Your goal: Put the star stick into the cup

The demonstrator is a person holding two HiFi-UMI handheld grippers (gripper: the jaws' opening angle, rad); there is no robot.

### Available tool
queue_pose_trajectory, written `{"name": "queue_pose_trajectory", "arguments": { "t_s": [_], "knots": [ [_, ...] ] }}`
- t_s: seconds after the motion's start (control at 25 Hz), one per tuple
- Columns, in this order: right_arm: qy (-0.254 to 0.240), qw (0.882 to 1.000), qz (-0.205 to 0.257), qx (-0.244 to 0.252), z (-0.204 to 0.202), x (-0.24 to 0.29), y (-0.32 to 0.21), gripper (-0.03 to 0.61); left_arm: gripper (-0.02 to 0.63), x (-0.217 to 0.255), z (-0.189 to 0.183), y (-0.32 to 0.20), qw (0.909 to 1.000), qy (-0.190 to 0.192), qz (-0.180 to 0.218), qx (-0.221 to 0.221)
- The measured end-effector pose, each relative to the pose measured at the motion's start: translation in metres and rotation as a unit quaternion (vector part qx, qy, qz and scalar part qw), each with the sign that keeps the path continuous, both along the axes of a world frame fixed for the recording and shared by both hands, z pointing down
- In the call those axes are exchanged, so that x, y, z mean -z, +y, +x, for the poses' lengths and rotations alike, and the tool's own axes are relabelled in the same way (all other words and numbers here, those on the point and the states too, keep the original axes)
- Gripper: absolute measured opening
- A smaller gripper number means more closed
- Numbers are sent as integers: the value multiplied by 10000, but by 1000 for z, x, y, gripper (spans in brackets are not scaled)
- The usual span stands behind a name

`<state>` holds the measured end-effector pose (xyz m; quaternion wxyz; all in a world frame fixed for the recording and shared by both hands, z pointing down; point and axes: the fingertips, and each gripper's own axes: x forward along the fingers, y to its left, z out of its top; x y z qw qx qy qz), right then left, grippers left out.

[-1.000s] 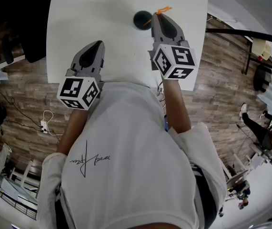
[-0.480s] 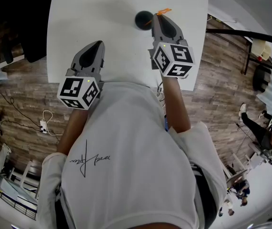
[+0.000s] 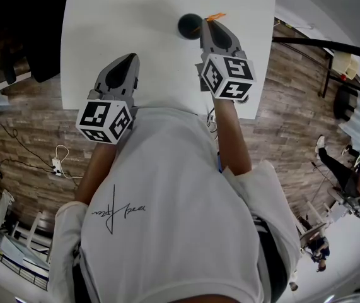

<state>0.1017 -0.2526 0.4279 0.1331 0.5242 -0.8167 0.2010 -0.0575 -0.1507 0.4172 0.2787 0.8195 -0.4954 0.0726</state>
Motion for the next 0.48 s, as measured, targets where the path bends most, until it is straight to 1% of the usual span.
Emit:
{"name": "queue_pose_trajectory", "arguments": {
  "t_s": [0.2,0.4,0.48],
  "knots": [
    [15,10000,-75,-3,1,-6,2,17,8,0,3,1,10000,17,-10,-30],
    [15,10000,-89,2,1,-8,1,17,8,1,3,3,9999,-126,52,-75],
    [31,10000,-95,2,1,-8,0,17,8,0,3,3,9999,-94,48,-73]
  ]
}}
